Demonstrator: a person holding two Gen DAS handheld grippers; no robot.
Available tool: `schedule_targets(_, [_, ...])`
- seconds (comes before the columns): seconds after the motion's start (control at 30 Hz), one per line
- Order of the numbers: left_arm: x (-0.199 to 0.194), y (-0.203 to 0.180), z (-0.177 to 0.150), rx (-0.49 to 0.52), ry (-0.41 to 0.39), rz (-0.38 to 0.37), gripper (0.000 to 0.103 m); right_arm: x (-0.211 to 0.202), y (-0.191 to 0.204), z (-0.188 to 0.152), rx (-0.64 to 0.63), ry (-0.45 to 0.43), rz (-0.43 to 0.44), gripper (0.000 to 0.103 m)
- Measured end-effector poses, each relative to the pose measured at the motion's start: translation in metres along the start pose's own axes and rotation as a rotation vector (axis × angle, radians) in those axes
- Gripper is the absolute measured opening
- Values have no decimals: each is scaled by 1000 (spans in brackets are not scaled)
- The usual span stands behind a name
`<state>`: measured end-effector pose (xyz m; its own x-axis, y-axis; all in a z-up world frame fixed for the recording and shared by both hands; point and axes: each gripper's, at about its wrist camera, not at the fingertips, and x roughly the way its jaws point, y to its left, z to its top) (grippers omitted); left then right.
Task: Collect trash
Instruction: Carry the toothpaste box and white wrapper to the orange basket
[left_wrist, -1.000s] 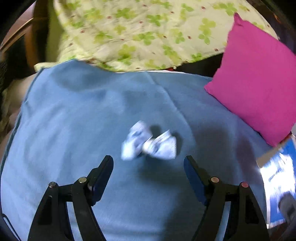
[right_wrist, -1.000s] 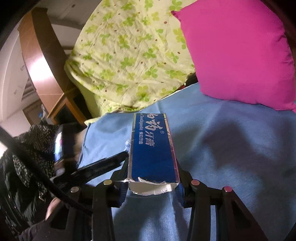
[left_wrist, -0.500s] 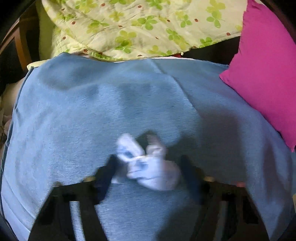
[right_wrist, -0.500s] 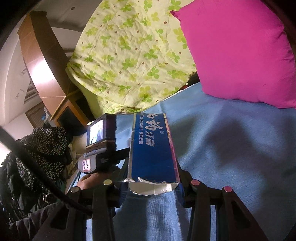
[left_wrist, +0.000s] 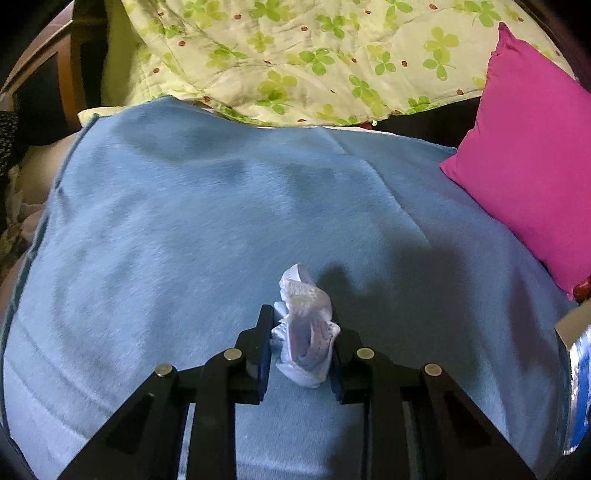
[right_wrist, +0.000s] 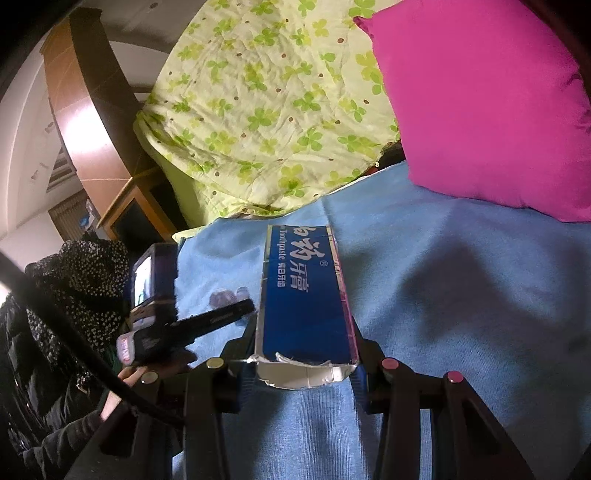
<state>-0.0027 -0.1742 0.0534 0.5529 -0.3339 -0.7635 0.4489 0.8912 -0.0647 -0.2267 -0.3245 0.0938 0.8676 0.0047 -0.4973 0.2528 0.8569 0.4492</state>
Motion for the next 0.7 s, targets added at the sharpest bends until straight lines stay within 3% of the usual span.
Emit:
schedule_targets(0.33, [-43,-11,-48,25,24,144,27,-1,9,-6,-70,6,-53,45])
schedule_targets(0.7, [-108,-13,-85,8,0,130,27,-32,33,-23,-155,24,-103,45])
